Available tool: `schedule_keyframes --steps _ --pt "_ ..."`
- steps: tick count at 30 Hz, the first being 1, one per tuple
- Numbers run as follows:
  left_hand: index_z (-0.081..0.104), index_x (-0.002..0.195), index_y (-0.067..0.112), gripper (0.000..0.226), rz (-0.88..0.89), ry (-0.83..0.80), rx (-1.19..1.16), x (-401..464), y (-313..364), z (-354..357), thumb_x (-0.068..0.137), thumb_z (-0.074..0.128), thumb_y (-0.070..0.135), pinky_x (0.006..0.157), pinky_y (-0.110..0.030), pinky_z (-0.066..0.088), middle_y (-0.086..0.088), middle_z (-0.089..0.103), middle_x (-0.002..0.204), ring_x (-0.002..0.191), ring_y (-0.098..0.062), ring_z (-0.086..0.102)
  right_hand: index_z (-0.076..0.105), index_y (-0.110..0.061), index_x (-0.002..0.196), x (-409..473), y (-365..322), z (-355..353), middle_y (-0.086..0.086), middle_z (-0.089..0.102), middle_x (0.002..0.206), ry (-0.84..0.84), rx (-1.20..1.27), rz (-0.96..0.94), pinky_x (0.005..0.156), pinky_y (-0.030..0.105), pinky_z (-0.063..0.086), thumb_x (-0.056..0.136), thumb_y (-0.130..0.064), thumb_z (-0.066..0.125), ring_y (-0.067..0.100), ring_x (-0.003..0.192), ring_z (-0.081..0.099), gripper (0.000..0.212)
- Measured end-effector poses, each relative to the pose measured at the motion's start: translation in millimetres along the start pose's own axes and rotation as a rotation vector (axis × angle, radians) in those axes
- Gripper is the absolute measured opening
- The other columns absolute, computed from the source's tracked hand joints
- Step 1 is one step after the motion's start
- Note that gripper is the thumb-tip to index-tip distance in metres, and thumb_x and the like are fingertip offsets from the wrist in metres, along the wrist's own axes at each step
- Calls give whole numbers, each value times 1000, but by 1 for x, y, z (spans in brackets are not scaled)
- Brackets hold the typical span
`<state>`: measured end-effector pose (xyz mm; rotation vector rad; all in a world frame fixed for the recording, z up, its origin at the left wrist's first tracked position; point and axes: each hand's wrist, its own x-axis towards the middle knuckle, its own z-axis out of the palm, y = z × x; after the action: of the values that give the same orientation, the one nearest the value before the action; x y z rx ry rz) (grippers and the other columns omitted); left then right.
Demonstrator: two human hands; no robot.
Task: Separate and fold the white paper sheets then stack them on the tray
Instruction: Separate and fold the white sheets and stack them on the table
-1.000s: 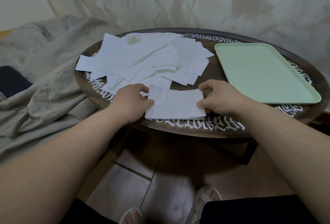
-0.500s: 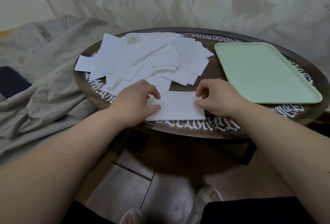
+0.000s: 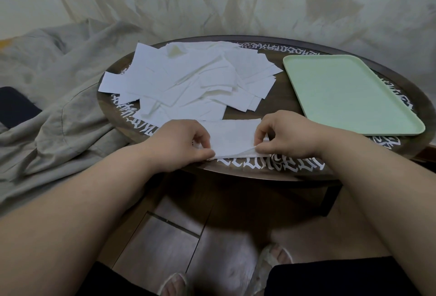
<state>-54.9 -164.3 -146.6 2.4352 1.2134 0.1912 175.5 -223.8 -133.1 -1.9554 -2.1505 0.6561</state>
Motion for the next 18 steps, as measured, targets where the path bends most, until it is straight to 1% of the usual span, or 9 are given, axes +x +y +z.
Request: schedule_keyframes --steps 2,4,6,9,11,13,14,16,18 --pt "69 73 34 9 2 -2 -10 0 -1 0 80 74 35 93 -31 45 11 67 106 100 -9 61 71 -21 73 -2 1 -1 2 66 77 13 95 26 60 21 43 81 -17 69 8 62 54 9" --pt "65 73 38 15 18 -13 -2 0 -2 0 83 73 29 92 -26 43 13 65 109 101 -8 60 72 -20 74 -4 2 -2 4 67 77 21 112 35 59 20 44 81 -15 68 11 64 56 8" --pt "62 74 40 21 30 -18 6 0 -3 0 83 73 26 91 -24 41 14 62 111 101 -8 59 68 -19 76 -2 2 -2 -1 64 78 51 44 51 62 21 44 79 -14 68 12 71 57 6" --pt "63 79 37 15 26 -19 18 1 -3 1 83 73 26 88 -24 41 11 61 113 98 -8 58 59 -18 76 1 2 -4 -7 59 76 158 11 140 59 24 41 79 -20 70 13 73 55 12" --pt "64 81 35 13 26 -17 26 2 -3 1 83 73 26 84 -22 38 9 61 113 96 -8 56 61 -17 79 1 3 -3 -5 64 72 168 151 190 63 27 47 81 -24 71 13 70 59 12" --pt "64 82 34 12 26 -17 31 2 -3 2 83 73 26 81 -20 35 8 60 113 94 -7 54 64 -16 84 -1 1 0 -1 71 68 114 327 212 71 33 53 84 -25 69 12 64 64 11" --pt "65 82 34 12 23 -16 31 2 -3 2 83 73 26 80 -20 35 8 60 113 93 -7 54 65 -15 85 -1 1 2 1 72 69 99 367 220 74 34 54 86 -25 67 11 61 65 10" --pt "65 83 33 10 15 -17 34 3 -3 2 83 73 26 78 -20 34 7 60 113 91 -6 52 65 -13 90 0 -1 5 2 73 71 127 441 257 73 33 53 91 -29 60 12 61 66 18" --pt "65 83 32 10 8 -20 30 2 -3 2 83 73 27 78 -20 33 7 59 113 90 -5 51 65 -10 94 2 -2 4 5 73 73 166 537 324 65 30 48 94 -37 53 14 60 64 29"
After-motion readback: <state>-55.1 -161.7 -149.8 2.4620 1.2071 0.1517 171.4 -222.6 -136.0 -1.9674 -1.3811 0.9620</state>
